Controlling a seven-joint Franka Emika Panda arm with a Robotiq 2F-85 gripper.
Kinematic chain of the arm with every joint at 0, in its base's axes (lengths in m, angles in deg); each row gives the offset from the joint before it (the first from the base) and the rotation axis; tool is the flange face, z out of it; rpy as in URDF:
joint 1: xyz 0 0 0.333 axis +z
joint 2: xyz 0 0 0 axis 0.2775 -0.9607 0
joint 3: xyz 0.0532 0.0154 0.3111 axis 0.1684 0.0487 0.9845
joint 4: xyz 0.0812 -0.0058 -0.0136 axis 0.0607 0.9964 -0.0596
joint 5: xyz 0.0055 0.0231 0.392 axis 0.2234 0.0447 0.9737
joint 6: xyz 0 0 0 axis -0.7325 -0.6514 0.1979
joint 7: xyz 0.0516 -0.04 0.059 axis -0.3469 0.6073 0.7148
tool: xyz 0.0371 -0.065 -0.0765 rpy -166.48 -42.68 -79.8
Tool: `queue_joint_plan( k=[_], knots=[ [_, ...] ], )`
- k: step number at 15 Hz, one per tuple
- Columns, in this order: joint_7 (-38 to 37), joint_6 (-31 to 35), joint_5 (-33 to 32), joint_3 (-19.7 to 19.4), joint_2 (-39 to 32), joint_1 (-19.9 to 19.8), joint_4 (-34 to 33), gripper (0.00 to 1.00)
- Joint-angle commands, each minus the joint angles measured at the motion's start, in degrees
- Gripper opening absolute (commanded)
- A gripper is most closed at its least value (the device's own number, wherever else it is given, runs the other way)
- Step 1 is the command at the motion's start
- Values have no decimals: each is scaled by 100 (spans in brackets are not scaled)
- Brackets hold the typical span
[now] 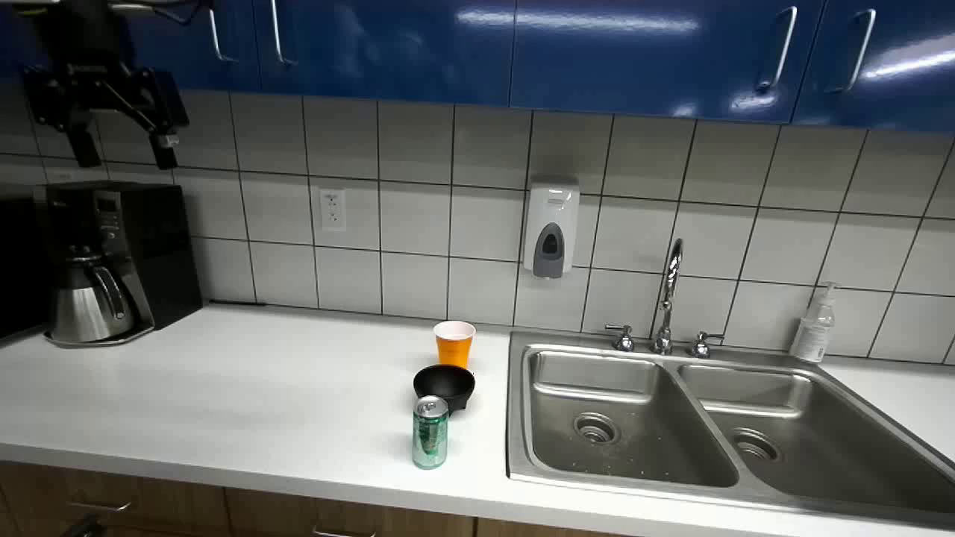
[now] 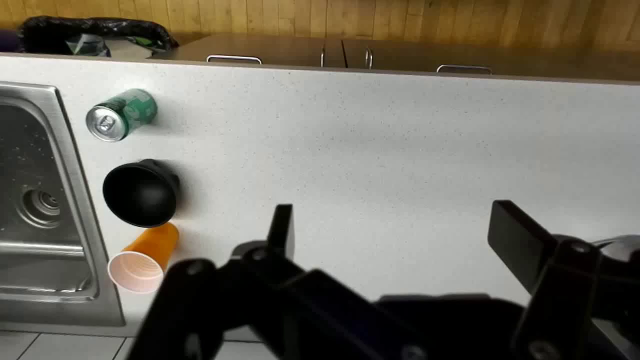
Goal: Pick up the green can and put it in the black bowl
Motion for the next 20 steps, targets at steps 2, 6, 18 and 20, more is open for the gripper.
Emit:
queue_joint_plan(
  k=[2,6,18,20],
  knots=[
    [-14,-15,-15,-19,-10,24,-16,100],
    [-13,-15,-15,-19,-10,24,-16,100],
    [186,725,-83,-186,165,-7,552,100],
    [300,1081,-97,-297,144,-29,758,100]
  ],
)
